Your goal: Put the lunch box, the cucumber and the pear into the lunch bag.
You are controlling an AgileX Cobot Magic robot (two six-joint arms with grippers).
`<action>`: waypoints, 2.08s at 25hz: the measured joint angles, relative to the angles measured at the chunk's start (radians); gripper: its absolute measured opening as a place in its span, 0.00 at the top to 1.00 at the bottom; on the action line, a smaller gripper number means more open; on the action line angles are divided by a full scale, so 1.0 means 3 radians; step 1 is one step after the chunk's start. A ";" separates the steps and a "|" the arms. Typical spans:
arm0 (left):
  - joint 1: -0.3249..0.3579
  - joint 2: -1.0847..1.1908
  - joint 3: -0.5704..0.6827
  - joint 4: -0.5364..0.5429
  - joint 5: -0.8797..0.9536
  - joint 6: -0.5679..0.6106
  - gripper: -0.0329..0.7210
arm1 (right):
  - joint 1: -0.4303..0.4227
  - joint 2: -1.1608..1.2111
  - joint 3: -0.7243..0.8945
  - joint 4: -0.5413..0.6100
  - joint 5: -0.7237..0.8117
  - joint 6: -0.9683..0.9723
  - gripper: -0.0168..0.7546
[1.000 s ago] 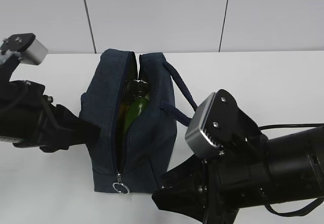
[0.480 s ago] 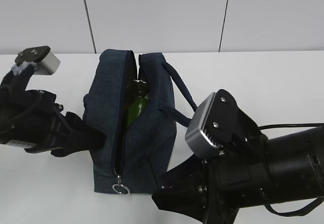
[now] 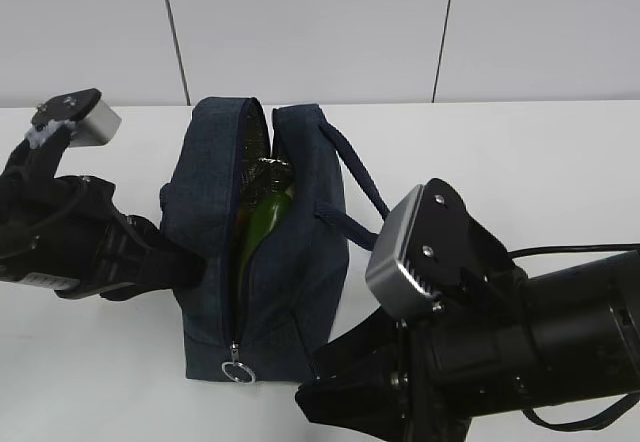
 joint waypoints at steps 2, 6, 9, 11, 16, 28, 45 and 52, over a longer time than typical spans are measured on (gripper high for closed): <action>0.0000 0.0004 0.0000 -0.0038 -0.0011 0.0008 0.94 | 0.0000 0.0000 0.0000 -0.0008 0.0074 -0.0020 0.66; 0.0000 0.0006 0.0000 -0.0224 -0.0028 0.0145 0.95 | 0.0000 0.0000 0.0000 -0.0020 0.0109 -0.0056 0.66; 0.0000 0.0012 0.0000 -0.0451 -0.0046 0.0347 0.95 | 0.0000 0.0000 0.0000 -0.0020 0.0115 -0.0101 0.66; 0.0000 0.0012 0.0000 -0.0556 -0.0053 0.0445 0.95 | 0.0000 0.0025 0.0000 0.0018 0.0115 -0.0135 0.66; 0.0000 0.0016 0.0001 -0.0703 -0.0057 0.0569 0.95 | 0.0000 0.0230 0.0000 0.0129 0.0120 -0.0247 0.66; 0.0000 0.0022 0.0004 -0.0988 -0.0032 0.0817 0.95 | 0.0000 0.0587 -0.0099 0.0435 0.0179 -0.0677 0.66; 0.0000 0.0026 0.0004 -0.1139 -0.0017 0.0924 0.95 | 0.0000 0.0622 -0.0106 0.0501 0.0198 -0.1498 0.70; 0.0000 0.0026 0.0004 -0.1142 -0.0014 0.0928 0.95 | 0.0000 0.0775 -0.0259 0.0508 0.0221 -0.1524 0.70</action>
